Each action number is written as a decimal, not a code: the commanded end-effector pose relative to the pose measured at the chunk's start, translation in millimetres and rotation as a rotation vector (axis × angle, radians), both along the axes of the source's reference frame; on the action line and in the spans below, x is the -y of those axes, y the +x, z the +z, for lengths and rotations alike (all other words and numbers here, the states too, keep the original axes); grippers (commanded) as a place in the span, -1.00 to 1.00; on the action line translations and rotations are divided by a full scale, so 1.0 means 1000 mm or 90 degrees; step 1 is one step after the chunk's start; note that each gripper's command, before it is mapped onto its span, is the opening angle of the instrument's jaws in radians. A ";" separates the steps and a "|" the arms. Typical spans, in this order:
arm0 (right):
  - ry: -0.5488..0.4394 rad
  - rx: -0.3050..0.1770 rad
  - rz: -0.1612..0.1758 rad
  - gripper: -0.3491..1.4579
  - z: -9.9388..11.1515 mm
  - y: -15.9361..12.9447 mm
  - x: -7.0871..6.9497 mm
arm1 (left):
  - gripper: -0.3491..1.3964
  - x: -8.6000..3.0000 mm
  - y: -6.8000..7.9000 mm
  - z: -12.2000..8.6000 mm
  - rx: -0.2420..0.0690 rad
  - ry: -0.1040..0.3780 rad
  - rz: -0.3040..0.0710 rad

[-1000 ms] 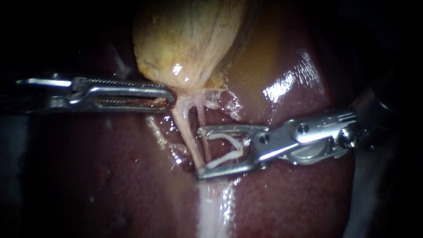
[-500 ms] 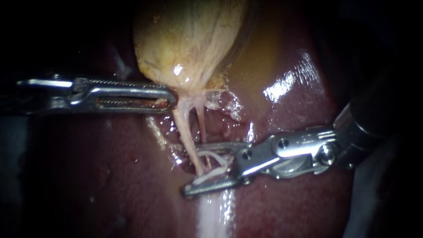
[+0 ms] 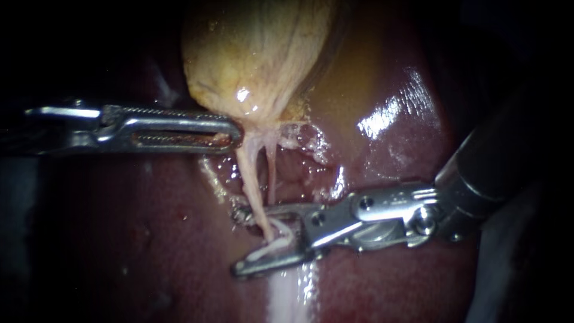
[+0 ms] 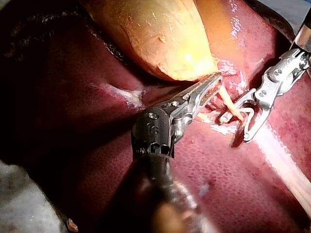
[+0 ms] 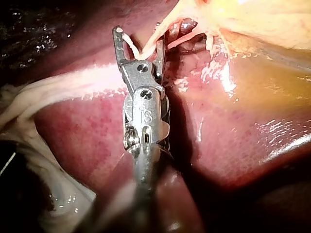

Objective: Clipping first clip left tube

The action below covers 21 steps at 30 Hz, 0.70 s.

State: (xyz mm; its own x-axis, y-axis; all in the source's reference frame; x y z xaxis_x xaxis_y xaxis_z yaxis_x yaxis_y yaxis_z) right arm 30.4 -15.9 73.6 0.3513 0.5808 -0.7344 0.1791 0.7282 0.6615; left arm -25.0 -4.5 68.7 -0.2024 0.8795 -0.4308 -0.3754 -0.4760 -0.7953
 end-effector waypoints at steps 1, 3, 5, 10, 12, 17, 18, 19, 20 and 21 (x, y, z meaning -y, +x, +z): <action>0.003 -0.004 0.001 -0.09 0.0001 0.0001 -0.0001 | -1.00 0.0000 0.0000 0.0000 0.000 -0.003 0.001; 0.004 -0.007 0.000 -0.09 0.0002 0.0001 -0.0002 | -1.00 0.0000 -0.0001 0.0001 0.000 -0.003 0.001; 0.004 -0.007 0.000 -0.11 0.0004 0.0001 -0.0003 | -1.00 0.0000 -0.0001 0.0001 0.000 -0.003 0.001; 0.008 -0.006 0.001 -0.22 0.0009 -0.0001 -0.0008 | -1.00 0.0000 -0.0002 0.0001 0.000 -0.003 0.001; 0.012 -0.005 0.000 -0.33 0.0009 -0.0003 -0.0010 | -1.00 0.0000 -0.0002 0.0001 0.000 -0.003 0.001; 0.024 -0.004 -0.002 -0.76 0.0008 -0.0009 -0.0012 | -1.00 0.0000 -0.0002 0.0001 0.000 -0.003 0.001; 0.027 -0.003 -0.002 -0.85 0.0009 -0.0010 -0.0012 | -1.00 0.0000 -0.0002 0.0001 0.000 -0.003 0.001; 0.035 -0.003 -0.001 -0.96 0.0009 -0.0010 -0.0013 | -1.00 0.0000 -0.0002 0.0001 0.000 -0.003 0.001; 0.041 0.001 -0.002 -1.00 0.0009 -0.0011 -0.0013 | -1.00 0.0000 -0.0002 0.0001 0.000 -0.003 0.001; 0.041 0.001 -0.005 -1.00 0.0010 -0.0012 -0.0013 | -1.00 0.0000 -0.0002 0.0001 0.000 -0.003 0.001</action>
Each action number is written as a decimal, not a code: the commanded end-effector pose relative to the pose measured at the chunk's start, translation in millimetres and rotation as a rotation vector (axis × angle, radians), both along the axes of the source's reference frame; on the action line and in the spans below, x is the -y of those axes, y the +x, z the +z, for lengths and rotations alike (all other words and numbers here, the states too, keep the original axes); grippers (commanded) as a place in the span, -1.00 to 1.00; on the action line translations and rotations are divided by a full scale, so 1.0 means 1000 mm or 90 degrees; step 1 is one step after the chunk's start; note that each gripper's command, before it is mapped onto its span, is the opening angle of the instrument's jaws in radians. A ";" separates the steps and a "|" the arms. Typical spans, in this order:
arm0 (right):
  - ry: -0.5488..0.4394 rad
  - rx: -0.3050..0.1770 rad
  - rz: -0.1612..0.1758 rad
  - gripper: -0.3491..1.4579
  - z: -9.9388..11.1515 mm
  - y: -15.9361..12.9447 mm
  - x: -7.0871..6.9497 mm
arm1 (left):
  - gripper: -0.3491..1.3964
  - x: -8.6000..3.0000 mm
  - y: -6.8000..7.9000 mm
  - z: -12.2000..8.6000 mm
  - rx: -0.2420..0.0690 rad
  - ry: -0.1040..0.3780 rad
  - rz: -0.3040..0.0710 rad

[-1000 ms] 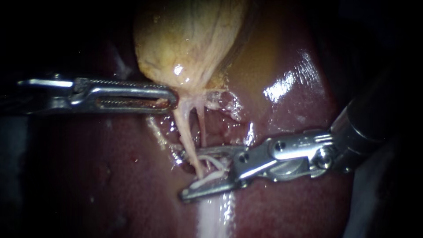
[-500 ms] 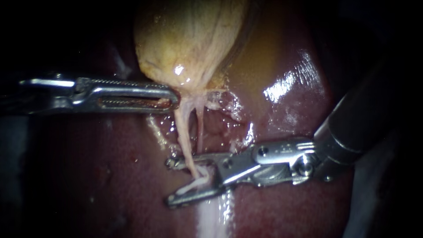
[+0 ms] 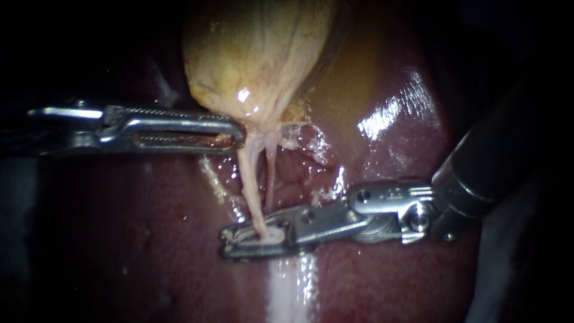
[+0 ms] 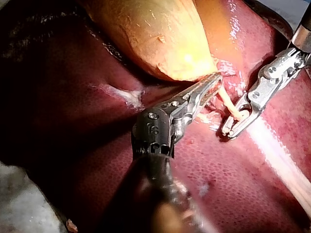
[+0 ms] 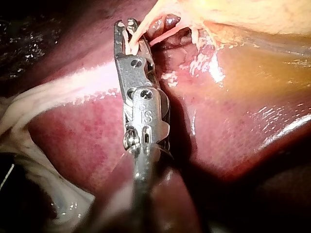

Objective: Clipping first clip left tube

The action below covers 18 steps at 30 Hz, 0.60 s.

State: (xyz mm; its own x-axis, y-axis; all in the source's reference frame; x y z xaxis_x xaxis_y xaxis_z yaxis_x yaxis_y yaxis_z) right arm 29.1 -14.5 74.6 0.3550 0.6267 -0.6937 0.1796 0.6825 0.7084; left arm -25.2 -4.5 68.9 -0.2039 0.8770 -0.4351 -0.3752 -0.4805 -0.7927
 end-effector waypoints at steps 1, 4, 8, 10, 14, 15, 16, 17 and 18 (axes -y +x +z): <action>-0.001 -0.001 -0.004 -1.00 0.0000 0.0000 0.0000 | -1.00 0.0000 0.0000 0.0000 0.000 0.000 0.000; 0.002 0.001 -0.001 -1.00 0.0002 -0.0001 -0.0002 | -1.00 0.0000 0.0000 0.0000 0.000 0.000 0.000; 0.001 0.007 -0.006 -1.00 0.0002 -0.0002 -0.0002 | -1.00 0.0000 0.0000 0.0000 0.000 0.000 0.000; 0.000 0.009 -0.007 -1.00 0.0002 -0.0002 -0.0001 | -1.00 0.0000 0.0000 0.0000 0.000 0.000 0.000; 0.004 0.010 -0.007 -1.00 0.0002 -0.0002 0.0000 | -1.00 -0.0001 0.0001 0.0001 0.000 0.000 0.001; 0.003 0.009 -0.008 -1.00 0.0002 -0.0002 0.0000 | -1.00 -0.0001 0.0001 0.0001 0.000 0.000 0.001; 0.003 0.009 -0.008 -1.00 0.0002 -0.0002 0.0000 | -1.00 -0.0001 0.0001 0.0001 0.000 0.000 0.001; 0.003 0.009 -0.008 -1.00 0.0002 -0.0002 0.0000 | -1.00 -0.0001 0.0001 0.0001 0.000 0.000 0.001; 0.003 0.009 -0.008 -1.00 0.0002 -0.0002 0.0000 | -1.00 -0.0001 0.0001 0.0001 0.000 0.000 0.001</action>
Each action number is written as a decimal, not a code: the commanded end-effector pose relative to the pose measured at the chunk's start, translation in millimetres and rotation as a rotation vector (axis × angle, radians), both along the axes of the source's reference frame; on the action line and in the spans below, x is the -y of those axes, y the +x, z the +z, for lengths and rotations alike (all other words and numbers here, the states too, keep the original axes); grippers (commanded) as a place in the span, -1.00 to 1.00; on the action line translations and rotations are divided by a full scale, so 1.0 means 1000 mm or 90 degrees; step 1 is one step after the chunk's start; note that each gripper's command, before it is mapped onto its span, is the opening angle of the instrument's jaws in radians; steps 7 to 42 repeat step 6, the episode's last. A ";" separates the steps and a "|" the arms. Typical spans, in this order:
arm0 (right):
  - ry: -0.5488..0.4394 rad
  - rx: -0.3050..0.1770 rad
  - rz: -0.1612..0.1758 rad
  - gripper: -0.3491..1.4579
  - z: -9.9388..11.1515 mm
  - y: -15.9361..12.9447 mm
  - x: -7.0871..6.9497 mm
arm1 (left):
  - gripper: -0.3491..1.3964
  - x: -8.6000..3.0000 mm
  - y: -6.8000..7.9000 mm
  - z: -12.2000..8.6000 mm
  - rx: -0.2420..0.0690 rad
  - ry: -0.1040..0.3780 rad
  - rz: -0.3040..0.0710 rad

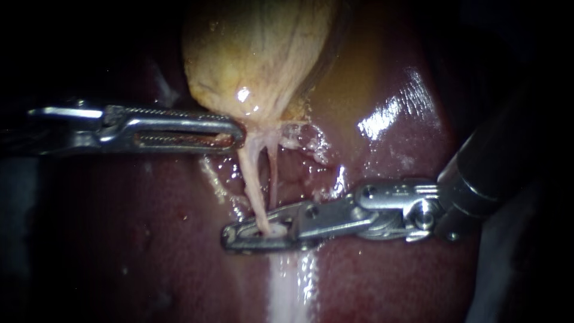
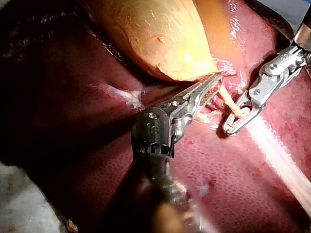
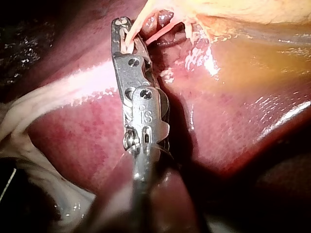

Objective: Clipping first clip left tube

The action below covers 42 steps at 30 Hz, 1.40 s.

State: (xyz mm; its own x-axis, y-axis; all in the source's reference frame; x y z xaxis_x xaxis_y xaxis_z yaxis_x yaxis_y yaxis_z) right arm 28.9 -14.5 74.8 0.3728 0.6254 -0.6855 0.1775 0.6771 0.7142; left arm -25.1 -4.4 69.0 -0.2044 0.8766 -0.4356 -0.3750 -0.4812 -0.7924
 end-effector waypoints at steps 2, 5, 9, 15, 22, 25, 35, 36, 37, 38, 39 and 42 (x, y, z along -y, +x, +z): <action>0.004 0.001 0.001 -1.00 0.0001 0.0000 0.0000 | -1.00 0.0000 0.0000 0.0000 0.000 0.000 0.000; 0.004 0.001 0.000 -1.00 0.0001 0.0000 0.0000 | -1.00 0.0000 0.0000 0.0000 0.000 0.000 0.000; 0.007 0.002 0.001 -1.00 0.0001 0.0000 0.0000 | -1.00 0.0000 0.0000 0.0000 0.000 0.000 0.000; 0.007 0.002 0.001 -1.00 0.0001 0.0000 0.0000 | -1.00 0.0000 0.0000 0.0000 0.000 0.000 0.000; 0.007 0.002 0.001 -1.00 0.0001 0.0000 0.0000 | -1.00 0.0000 0.0000 0.0000 0.000 0.000 0.000; 0.007 0.002 0.001 -1.00 0.0001 0.0000 0.0000 | -1.00 0.0000 0.0000 0.0000 0.000 0.000 0.000; 0.007 0.002 0.001 -1.00 0.0001 0.0000 0.0000 | -1.00 0.0000 0.0000 0.0000 0.000 0.000 0.000; 0.007 0.002 0.001 -1.00 0.0001 0.0000 0.0000 | -1.00 0.0000 0.0000 0.0000 0.000 0.000 0.000; 0.007 0.002 0.001 -1.00 0.0001 0.0000 0.0000 | -1.00 0.0000 0.0000 0.0000 0.000 0.000 0.000; 0.007 0.002 0.001 -1.00 0.0001 0.0000 0.0000 | -1.00 0.0000 0.0000 0.0000 0.000 0.000 0.000; 0.007 0.002 0.001 -1.00 0.0001 0.0000 0.0000 | -1.00 0.0000 0.0000 0.0000 0.000 0.000 0.000; 0.007 0.002 0.001 -1.00 0.0001 0.0000 0.0000 | -1.00 0.0000 0.0000 0.0000 0.000 0.000 0.000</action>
